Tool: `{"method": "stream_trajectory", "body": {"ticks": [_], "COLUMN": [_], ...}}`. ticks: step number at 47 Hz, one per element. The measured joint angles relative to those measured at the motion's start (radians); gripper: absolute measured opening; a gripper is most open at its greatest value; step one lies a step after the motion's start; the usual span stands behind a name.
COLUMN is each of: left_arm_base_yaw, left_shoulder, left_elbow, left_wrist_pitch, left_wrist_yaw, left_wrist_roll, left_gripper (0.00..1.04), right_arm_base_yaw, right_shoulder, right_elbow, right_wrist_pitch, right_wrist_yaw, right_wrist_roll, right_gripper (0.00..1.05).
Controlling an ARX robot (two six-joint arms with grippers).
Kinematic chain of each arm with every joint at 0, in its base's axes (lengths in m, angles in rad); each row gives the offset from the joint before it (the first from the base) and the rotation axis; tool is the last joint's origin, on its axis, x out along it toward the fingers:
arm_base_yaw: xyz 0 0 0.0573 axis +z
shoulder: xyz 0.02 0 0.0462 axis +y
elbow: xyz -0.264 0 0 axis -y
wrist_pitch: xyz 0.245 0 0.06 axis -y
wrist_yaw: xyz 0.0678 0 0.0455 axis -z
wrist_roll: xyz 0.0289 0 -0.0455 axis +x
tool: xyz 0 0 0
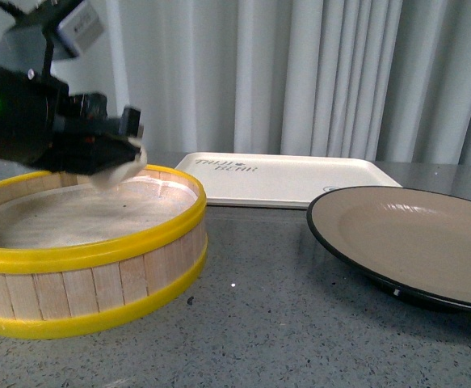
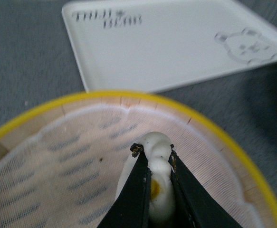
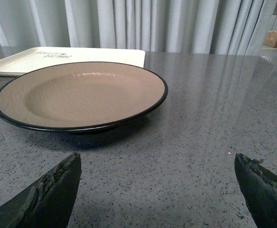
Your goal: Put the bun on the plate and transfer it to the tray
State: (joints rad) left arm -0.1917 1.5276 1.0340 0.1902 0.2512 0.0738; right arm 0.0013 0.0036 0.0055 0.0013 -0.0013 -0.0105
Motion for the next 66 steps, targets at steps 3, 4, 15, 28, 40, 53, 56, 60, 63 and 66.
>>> {"method": "stream_trajectory", "body": {"ticks": [3, 4, 15, 28, 40, 53, 56, 60, 63, 66], "left_arm_base_yaw": [-0.014, -0.024, -0.191, -0.307, -0.348, -0.365, -0.367, -0.378, -0.386, -0.401], "left_shoulder": [-0.017, -0.019, 0.02, 0.142, 0.23, 0.357, 0.362, 0.367, 0.368, 0.368], "left_elbow": [0.003, 0.006, 0.038, 0.095, 0.203, 0.343, 0.351, 0.368, 0.374, 0.38], "left_wrist_pitch": [0.051, 0.07, 0.221, 0.235, 0.158, 0.008, 0.0, -0.021, -0.034, -0.063], "left_wrist_yaw": [0.038, 0.049, 0.19, 0.277, 0.271, 0.243, 0.242, 0.24, 0.242, 0.253], "left_wrist_roll": [-0.007, -0.008, 0.001, 0.069, 0.13, 0.135, 0.135, 0.14, 0.144, 0.163], "left_gripper": [0.06, 0.06, 0.06, 0.06, 0.05, 0.05, 0.05, 0.05, 0.05, 0.05], "right_arm_base_yaw": [0.0, 0.0, 0.0, 0.0, 0.0, 0.0, 0.0, 0.0, 0.0, 0.0], "right_shoulder": [0.0, 0.0, 0.0, 0.0, 0.0, 0.0, 0.0, 0.0, 0.0, 0.0], "right_elbow": [0.0, 0.0, 0.0, 0.0, 0.0, 0.0, 0.0, 0.0, 0.0, 0.0], "right_wrist_pitch": [0.0, 0.0, 0.0, 0.0, 0.0, 0.0, 0.0, 0.0, 0.0, 0.0], "right_wrist_yaw": [0.0, 0.0, 0.0, 0.0, 0.0, 0.0, 0.0, 0.0, 0.0, 0.0], "right_wrist_roll": [0.0, 0.0, 0.0, 0.0, 0.0, 0.0, 0.0, 0.0, 0.0, 0.0], "right_gripper": [0.96, 0.96, 0.96, 0.96, 0.96, 0.96, 0.96, 0.96, 0.96, 0.96]}}
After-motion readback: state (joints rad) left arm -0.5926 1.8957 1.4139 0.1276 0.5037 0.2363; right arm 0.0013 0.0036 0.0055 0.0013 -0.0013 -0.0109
